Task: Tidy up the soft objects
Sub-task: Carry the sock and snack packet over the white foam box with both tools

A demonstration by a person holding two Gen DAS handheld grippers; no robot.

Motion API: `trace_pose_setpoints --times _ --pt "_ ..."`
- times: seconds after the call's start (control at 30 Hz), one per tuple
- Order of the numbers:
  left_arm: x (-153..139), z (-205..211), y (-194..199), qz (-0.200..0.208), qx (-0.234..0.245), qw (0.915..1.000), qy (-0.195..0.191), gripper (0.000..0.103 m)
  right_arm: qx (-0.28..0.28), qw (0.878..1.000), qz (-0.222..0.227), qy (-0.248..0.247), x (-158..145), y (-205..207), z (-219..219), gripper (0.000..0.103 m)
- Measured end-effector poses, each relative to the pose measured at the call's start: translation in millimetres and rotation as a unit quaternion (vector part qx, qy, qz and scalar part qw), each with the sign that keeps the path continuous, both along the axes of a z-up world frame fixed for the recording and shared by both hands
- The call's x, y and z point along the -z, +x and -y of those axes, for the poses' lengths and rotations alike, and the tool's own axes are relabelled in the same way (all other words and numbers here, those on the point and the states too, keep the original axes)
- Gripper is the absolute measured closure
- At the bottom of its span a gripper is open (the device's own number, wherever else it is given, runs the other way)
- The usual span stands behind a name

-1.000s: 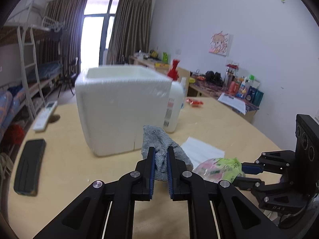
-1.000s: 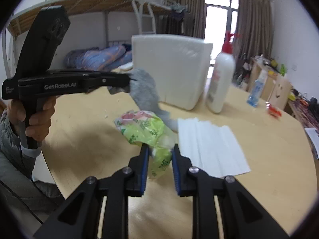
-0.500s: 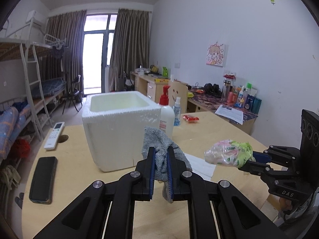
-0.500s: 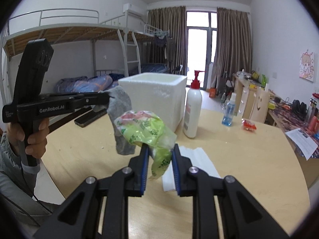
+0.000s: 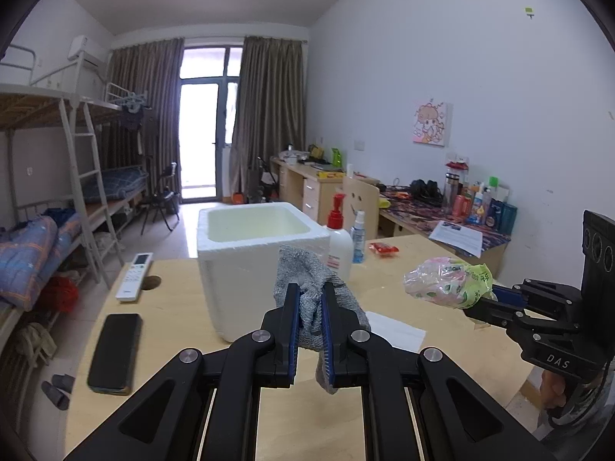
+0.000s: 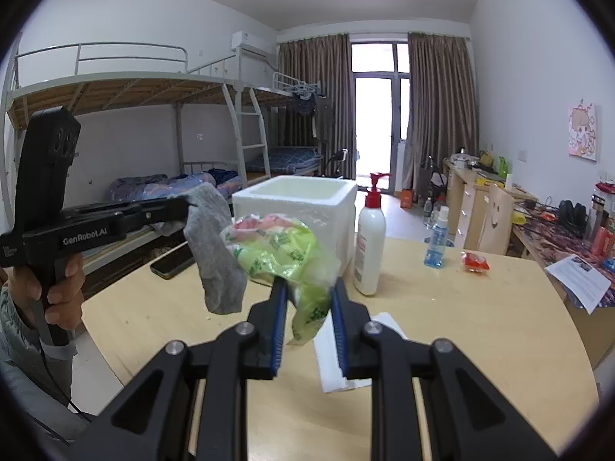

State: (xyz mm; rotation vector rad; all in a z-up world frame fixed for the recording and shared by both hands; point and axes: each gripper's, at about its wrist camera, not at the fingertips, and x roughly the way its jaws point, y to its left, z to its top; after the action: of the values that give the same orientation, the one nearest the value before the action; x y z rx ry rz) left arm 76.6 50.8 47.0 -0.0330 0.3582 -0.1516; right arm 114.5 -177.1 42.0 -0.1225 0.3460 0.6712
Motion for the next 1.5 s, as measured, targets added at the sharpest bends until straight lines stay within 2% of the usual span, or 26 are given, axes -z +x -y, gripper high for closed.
trace_pose_setpoints --times 0.47,0.77,1.03,1.5 --pt "-4 -23 -18 0.006 -0.067 0.9977 -0.001 0.092 -0.044 0.999 -0.002 0.012 -12 5 -32 0.077" --pt "-7 -26 -7 0.005 -0.114 0.9935 0.002 0.092 -0.014 1.0 0.001 0.022 -22 7 -48 0.077" --pt "-11 -26 2 0.008 -0.094 0.9955 -0.005 0.092 0.007 1.0 0.007 0.012 -27 5 -61 0.077" --pt "-52 -24 22 0.034 -0.076 0.9965 0.011 0.092 0.014 1.0 0.024 0.004 -58 22 -72 0.077"
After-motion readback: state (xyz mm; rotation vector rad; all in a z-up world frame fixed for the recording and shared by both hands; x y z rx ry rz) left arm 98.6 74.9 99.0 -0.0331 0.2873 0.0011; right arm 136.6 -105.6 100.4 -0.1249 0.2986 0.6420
